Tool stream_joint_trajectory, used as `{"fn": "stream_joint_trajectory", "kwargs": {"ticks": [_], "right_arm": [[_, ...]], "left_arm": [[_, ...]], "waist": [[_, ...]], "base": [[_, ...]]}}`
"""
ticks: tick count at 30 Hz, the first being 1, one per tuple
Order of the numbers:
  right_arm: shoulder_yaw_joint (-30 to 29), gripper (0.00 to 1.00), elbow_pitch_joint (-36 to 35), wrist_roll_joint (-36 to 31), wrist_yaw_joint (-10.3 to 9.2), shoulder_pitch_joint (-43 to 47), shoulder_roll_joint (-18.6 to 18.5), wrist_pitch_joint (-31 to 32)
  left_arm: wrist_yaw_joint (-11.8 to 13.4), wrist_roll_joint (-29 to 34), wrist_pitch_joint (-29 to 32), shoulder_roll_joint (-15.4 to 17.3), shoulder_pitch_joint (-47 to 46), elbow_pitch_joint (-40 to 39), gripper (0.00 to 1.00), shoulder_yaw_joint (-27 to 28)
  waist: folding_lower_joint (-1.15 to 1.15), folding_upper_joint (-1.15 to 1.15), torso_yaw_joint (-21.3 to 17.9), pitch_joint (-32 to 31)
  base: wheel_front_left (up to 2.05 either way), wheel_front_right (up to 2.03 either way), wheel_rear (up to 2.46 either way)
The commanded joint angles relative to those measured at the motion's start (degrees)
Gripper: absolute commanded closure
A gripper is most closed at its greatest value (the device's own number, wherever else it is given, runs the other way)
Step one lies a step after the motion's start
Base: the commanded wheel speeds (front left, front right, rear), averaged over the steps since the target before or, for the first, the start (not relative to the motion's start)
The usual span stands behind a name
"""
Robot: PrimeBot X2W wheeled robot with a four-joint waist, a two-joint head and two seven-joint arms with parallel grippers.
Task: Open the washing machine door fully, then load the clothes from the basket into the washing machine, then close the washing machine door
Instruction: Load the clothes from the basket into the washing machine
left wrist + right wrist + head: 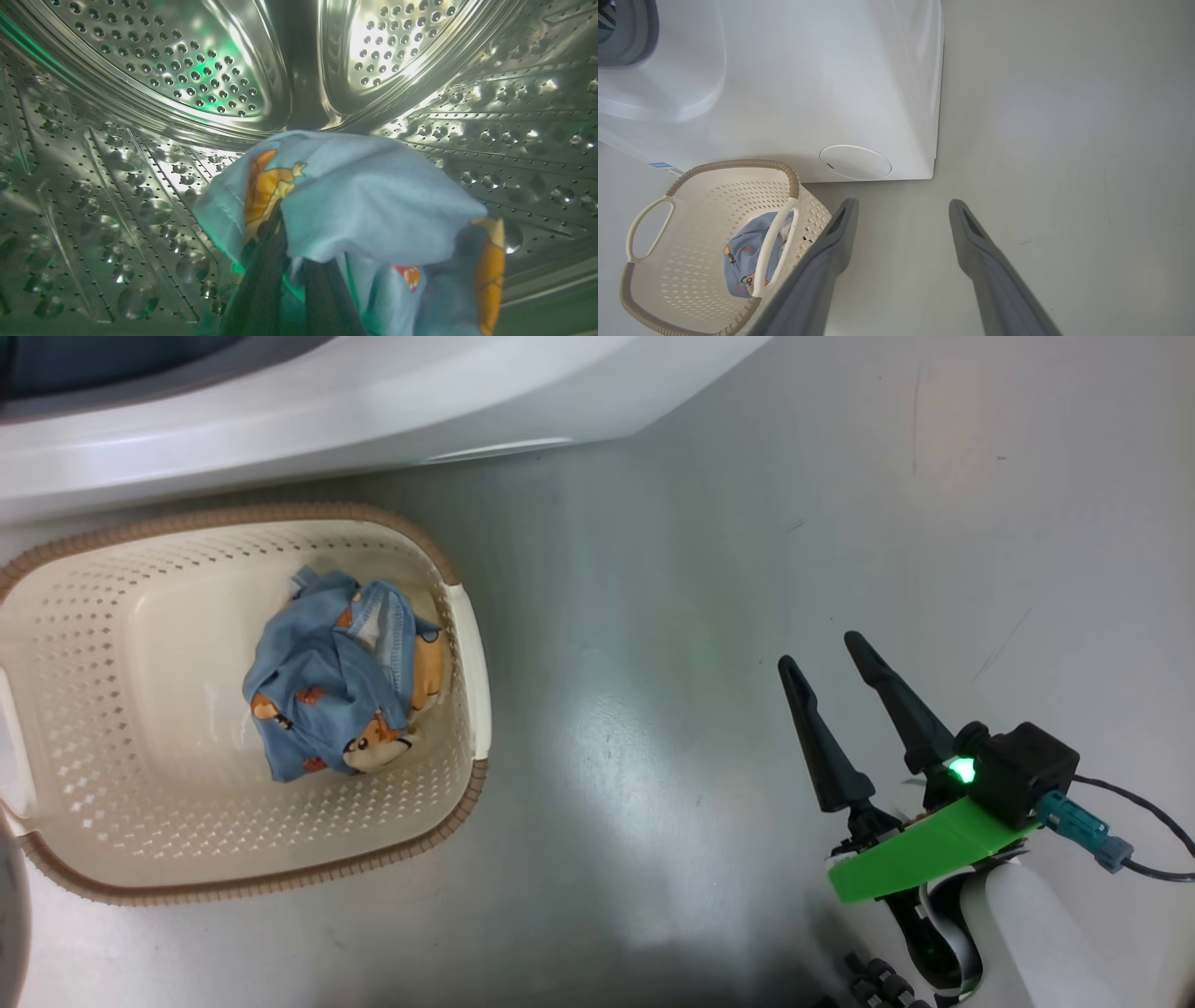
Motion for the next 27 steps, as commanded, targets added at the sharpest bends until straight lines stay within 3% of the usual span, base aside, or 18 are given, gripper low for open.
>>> {"fn": "stream_joint_trajectory", "kwargs": {"ticks": [1,4,5,17,27], "right_arm": [[1.4,0.0,-0.8,-0.1,0.09,1.0,-0.2,-0.3],[1.2,0.0,-0.8,-0.2,0.09,1.0,-0.1,-0.3],[1.0,0.0,-0.8,-0.2,0.09,1.0,-0.1,-0.3],[0.0,0.0,-0.4,-0.6,0.09,1.3,-0.3,-0.3],[-0.6,0.0,0.5,-0.4,0.09,2.1,-0.5,-0.3]], "left_arm": [[-0.2,-0.4,-0.2,3.0,-1.1,-0.4,1.0,0.2],[0.0,-0.4,-1.2,3.2,-1.7,0.9,0.98,0.0],[0.1,-0.4,-1.5,3.1,-1.8,1.3,0.03,-0.1],[2.9,-1.3,-3.7,0.1,0.4,2.9,0.0,-0.2],[3.0,-2.2,-3.9,-1.5,7.5,-1.5,0.0,0.2]], "waist": [[0.0,0.0,-0.1,0.1],[0.0,0.0,-0.2,0.2],[0.0,0.0,-0.1,0.1],[0.0,0.0,2.5,-4.1],[0.0,0.0,4.3,-9.0]], "base": [[0.0,0.0,0.0],[0.0,0.0,0.0],[0.0,0.0,0.0],[0.0,0.0,0.0],[0.0,0.0,0.0]]}}
